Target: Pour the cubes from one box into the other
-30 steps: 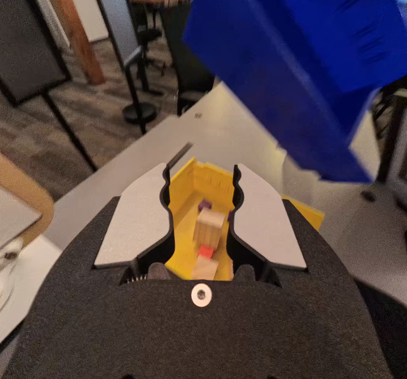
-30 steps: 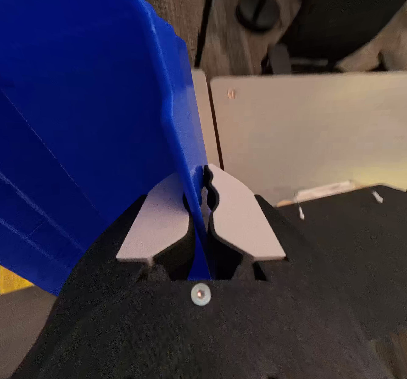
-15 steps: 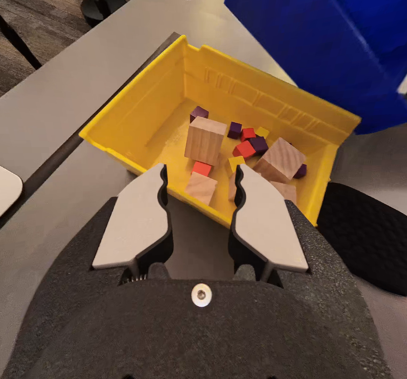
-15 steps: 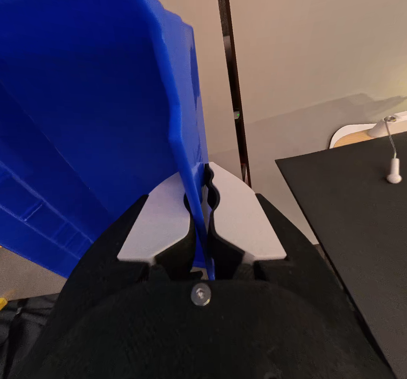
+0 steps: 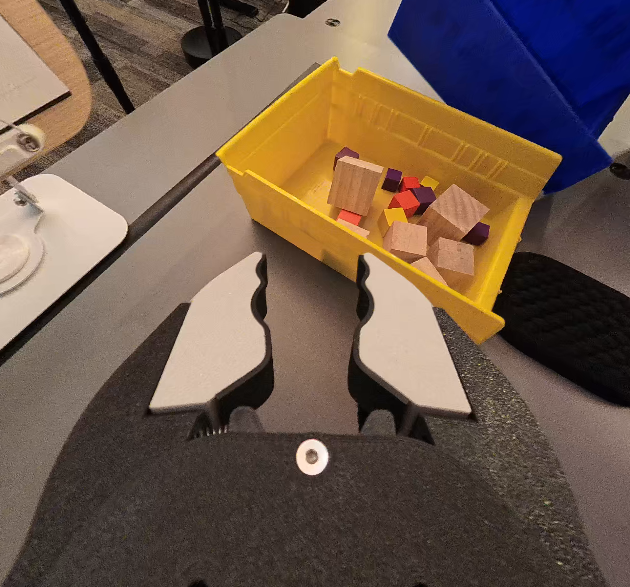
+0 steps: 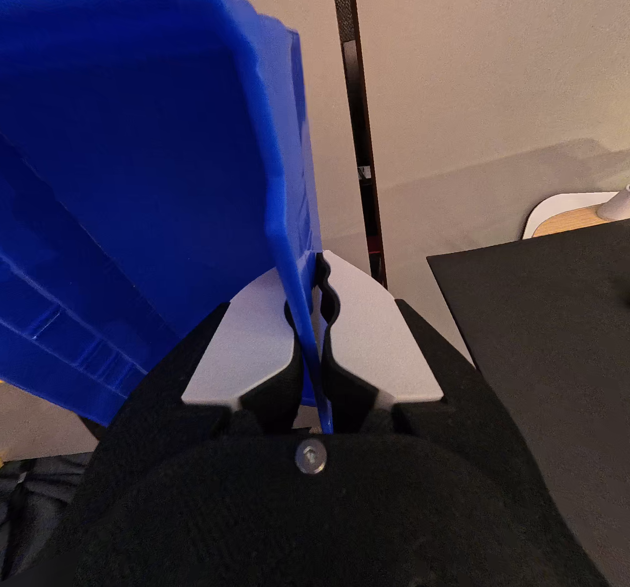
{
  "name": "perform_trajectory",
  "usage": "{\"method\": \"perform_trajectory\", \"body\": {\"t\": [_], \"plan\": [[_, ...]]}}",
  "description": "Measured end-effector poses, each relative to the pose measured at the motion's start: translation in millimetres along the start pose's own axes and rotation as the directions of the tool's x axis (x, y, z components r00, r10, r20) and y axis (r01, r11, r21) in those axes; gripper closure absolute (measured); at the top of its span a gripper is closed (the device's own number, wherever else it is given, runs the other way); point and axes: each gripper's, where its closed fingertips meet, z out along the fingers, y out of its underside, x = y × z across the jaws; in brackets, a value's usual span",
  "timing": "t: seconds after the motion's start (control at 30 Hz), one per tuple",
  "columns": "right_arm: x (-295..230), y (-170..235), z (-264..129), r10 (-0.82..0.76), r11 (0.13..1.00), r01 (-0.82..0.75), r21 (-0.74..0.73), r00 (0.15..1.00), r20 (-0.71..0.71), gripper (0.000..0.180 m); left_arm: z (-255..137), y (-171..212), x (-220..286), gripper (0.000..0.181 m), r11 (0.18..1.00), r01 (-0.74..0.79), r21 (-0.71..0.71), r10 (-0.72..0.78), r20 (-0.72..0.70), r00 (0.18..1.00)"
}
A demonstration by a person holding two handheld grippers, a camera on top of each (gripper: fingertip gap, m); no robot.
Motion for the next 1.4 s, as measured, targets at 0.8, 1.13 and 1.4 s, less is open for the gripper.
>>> {"method": "perform_trajectory", "body": {"t": [0.8, 1.13, 1.4], "plan": [[24.2, -38.9, -6.5, 0.045, 0.925, 0.081, 0.372, 0.947, -0.319, 0.154, -182.6, 123.6, -6.5, 0.128, 0.982, 0.137, 0.131, -0.158, 0.172, 0.972], [-275.9, 103.5, -166.4, -0.609, 0.188, 0.291, 0.938, 0.784, -0.121, 0.154, -274.7, 166.8, 37.8, 0.123, 0.944, -0.008, 0.329, -0.092, 0.287, 0.954], [-343.1, 298.4, -106.9, -0.802, 0.097, 0.331, 0.939, 0.584, -0.124, 0.148, -300.8, 226.0, 149.5, 0.124, 0.955, -0.060, 0.291, 0.033, 0.097, 0.995]]}}
